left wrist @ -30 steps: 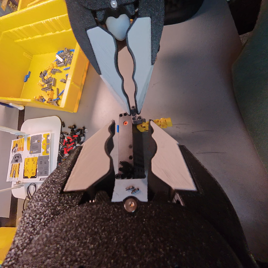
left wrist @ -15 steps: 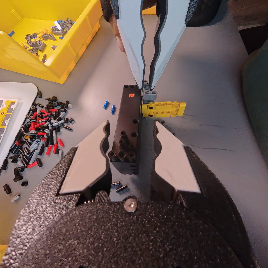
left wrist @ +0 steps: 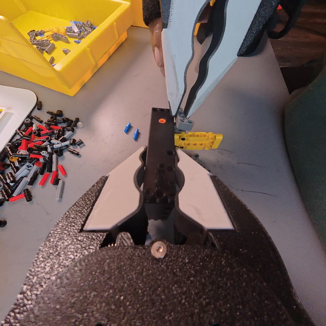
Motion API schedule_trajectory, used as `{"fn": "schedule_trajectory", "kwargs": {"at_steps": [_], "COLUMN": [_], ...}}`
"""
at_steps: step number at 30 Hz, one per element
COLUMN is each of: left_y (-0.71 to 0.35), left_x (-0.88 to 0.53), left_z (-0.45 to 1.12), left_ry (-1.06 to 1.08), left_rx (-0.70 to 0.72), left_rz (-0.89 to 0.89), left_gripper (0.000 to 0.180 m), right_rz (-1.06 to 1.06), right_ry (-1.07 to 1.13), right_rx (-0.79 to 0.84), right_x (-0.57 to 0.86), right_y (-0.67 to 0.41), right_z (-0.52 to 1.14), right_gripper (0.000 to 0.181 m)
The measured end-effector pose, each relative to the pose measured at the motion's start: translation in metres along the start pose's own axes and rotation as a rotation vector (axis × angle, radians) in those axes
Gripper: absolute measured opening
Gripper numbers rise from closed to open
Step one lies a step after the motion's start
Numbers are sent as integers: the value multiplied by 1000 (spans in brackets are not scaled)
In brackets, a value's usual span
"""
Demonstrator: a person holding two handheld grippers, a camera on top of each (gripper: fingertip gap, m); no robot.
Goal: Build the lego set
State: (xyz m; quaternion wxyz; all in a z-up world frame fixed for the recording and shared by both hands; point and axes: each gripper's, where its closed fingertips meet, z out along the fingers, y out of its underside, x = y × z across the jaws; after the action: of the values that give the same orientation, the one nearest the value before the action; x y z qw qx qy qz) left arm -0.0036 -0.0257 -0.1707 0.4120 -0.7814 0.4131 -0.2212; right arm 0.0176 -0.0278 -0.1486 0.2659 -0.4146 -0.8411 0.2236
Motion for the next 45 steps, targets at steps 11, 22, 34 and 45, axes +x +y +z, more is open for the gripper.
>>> {"fn": "schedule_trajectory", "kwargs": {"at_steps": [11, 22, 34, 45], "left_y": [-3, -16, -9, -24], "left_x": [-3, -6, -13, -6], "left_z": [1, -20, -13, -16], "left_ry": [15, -74, -191, -18], "left_rx": [30, 38, -169, -566], "left_rz": [-26, 54, 204, 332], "left_gripper": [28, 51, 57, 59], "right_rz": [-22, 116, 202, 207], "right_ry": [-9, 76, 71, 40], "right_rx": [-41, 26, 64, 74], "right_x": [3, 32, 28, 35], "right_y": [4, 11, 33, 51], "right_z": [-1, -33, -11, 10], "right_gripper": [6, 6, 6, 6]}}
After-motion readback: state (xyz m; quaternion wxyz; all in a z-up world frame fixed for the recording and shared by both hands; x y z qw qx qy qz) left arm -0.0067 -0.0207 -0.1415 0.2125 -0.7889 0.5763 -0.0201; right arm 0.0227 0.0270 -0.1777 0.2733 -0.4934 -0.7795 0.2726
